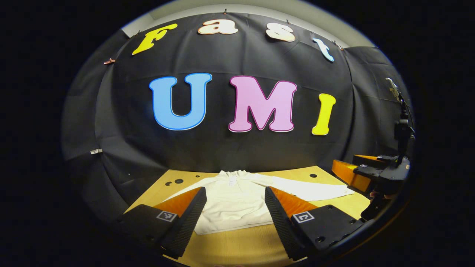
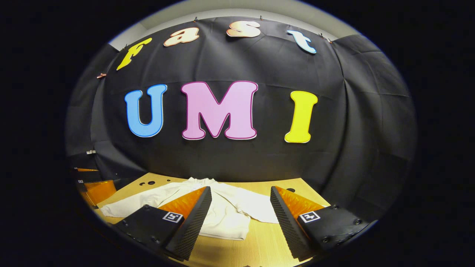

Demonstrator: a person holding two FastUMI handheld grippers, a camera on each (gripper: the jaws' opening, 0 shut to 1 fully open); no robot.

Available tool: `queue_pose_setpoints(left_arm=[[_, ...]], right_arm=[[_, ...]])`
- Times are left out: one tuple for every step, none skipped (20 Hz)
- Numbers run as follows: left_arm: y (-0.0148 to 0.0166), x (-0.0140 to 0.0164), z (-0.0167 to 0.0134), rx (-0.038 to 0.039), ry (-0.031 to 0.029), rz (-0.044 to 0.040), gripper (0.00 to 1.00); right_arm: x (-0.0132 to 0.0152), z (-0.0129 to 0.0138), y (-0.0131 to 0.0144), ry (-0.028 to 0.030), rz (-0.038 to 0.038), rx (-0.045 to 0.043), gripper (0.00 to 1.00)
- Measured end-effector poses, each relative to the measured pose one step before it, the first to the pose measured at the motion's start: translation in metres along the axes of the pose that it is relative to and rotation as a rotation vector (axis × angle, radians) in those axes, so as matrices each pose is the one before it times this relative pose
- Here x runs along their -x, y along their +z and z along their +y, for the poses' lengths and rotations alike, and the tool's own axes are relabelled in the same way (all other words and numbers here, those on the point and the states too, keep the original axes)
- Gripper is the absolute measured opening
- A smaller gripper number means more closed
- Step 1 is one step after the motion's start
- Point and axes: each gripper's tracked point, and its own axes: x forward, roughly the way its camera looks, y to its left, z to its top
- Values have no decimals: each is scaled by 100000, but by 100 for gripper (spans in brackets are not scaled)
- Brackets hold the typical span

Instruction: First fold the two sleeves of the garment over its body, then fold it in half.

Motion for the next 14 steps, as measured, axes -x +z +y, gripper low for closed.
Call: queue_pose_setpoints(left_arm=[[-123, -58, -126, -475, -155, 461, 97], [100, -111, -155, -545, -36, 485, 98], [105, -62, -162, -445, -409, -98, 97], [272, -46, -278, -255, -561, -278, 97], [75, -206, -211, -23, -451, -76, 97], [168, -168, -194, 194, -294, 230, 97], [-6, -231, -179, 378, -317, 343, 97], [105, -210, -160, 151, -233, 446, 97], [-41, -200, -293, -200, -258, 743, 97], [163, -190, -205, -358, -104, 523, 97], [206, -136, -365, -333, -406, 139, 97], [371, -209, -490, -239, -768, 188, 98], [15, -331, -412, -120, -552, 374, 97], [275, -310, -391, 35, -382, 395, 97]], right_arm=[[-397, -525, -134, -961, 889, -803, 97], [-407, -891, -6, -1653, 155, -371, 97], [-470, -1139, -55, -2130, 35, 215, 97], [-389, -1202, -102, -2211, 158, 644, 97], [-590, -1295, -221, -2549, 330, 725, 97], [-536, -1401, -165, -2785, 343, 435, 97], [-657, -1352, -135, -2750, 506, -139, 97], [-625, -1336, -276, -2635, 521, -433, 97], [-787, -1314, -260, -2784, 1067, -547, 97], [-880, -1169, -292, -2692, 1154, -616, 97], [-858, -745, -164, -1637, 303, -265, 97], [-887, -856, -40, -1896, -264, 335, 98], [-953, -1034, -167, -2238, -115, 788, 98], [-1015, -903, -383, -1880, 688, 310, 97]])
